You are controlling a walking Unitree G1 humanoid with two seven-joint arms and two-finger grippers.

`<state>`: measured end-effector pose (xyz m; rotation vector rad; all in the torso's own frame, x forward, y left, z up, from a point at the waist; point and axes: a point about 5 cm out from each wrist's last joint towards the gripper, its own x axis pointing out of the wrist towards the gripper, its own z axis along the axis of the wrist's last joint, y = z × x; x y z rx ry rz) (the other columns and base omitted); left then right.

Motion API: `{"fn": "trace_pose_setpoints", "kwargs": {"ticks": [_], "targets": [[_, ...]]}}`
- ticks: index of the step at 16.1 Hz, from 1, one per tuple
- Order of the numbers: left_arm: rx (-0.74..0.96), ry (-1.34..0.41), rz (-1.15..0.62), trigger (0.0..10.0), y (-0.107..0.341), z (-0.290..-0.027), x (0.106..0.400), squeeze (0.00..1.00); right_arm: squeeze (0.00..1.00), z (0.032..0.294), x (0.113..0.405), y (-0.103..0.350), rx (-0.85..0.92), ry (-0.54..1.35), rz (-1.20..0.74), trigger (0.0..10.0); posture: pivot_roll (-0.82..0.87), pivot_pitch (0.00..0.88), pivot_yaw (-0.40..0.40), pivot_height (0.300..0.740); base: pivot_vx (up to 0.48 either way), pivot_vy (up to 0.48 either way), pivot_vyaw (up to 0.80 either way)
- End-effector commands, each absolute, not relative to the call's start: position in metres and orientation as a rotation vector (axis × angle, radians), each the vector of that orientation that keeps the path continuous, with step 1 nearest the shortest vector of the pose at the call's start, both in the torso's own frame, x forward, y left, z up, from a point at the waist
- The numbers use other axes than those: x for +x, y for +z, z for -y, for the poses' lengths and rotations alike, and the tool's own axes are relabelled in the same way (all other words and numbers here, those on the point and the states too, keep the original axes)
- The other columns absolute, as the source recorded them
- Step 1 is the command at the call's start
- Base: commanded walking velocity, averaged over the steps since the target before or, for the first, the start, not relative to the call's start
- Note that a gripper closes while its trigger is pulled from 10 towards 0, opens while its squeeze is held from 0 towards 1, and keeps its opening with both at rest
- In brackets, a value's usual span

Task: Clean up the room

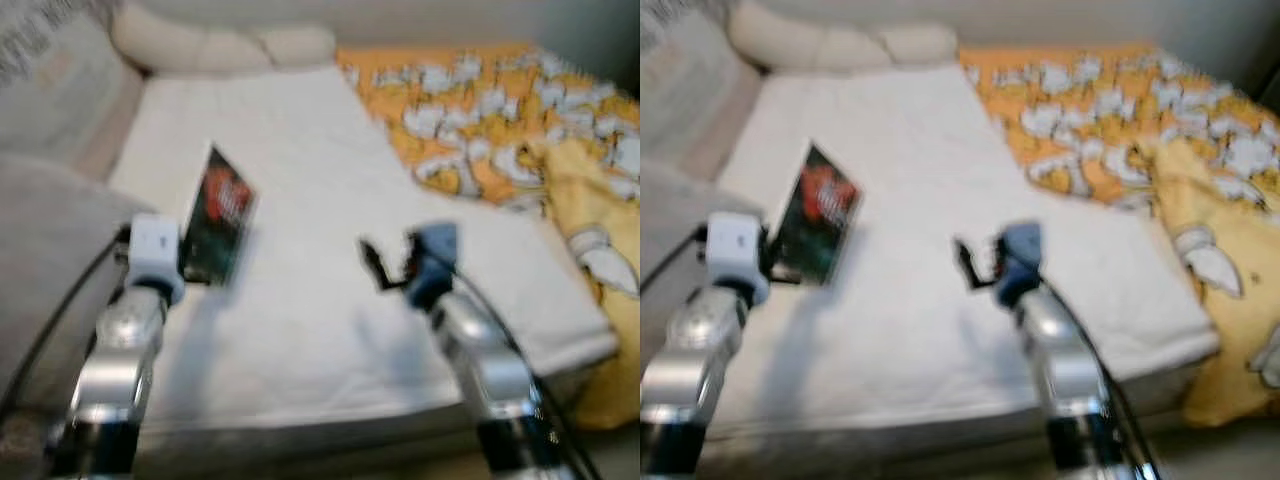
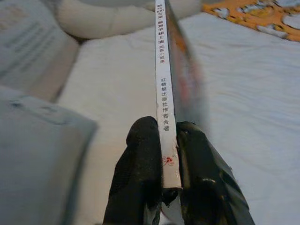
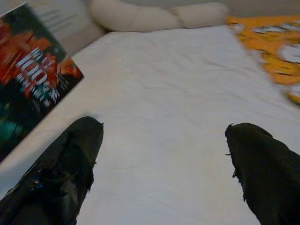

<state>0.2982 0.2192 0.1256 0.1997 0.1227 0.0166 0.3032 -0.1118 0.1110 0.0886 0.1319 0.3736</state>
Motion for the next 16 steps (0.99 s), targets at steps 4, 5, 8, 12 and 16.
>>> {"fn": "trace_pose_setpoints", "kwargs": {"ticks": [4, 5, 8, 12, 16], "targets": [[0.206, -0.015, -0.05, 10.0, 0.14, -0.208, 0.304, 0.0, 0.0, 0.124, 0.306, 0.112, 0.063, 0.335, -0.124, 10.0, 0.06, 0.0, 0.029, 0.74, 0.0, 0.0, 0.0], [0.205, -0.017, -0.05, 10.0, 0.14, -0.208, 0.304, 0.0, 0.0, 0.125, 0.306, 0.112, 0.061, 0.334, -0.124, 10.0, 0.06, 0.0, 0.027, 0.74, 0.0, 0.0, 0.0], [0.174, -0.025, -0.045, 10.0, 0.141, -0.207, 0.304, 0.0, 0.0, 0.126, 0.306, 0.113, 0.066, 0.339, -0.12, 10.0, 0.06, 0.0, 0.027, 0.74, 0.0, 0.0, 0.0], [-0.083, 0.049, -0.038, 10.0, 0.139, -0.212, 0.302, 0.0, 0.0, 0.119, 0.29, 0.119, 0.073, 0.497, -0.083, 10.0, 0.06, 0.0, 0.018, 0.74, 0.0, 0.0, 0.0], [-0.413, -0.024, -0.033, 10.0, 0.153, -0.205, 0.35, 0.0, 0.0, 0.127, 0.287, 0.126, 0.021, 0.643, -0.099, 10.0, 0.05, 0.0, -0.019, 0.74, 0.0, 0.0, 0.0]]}}
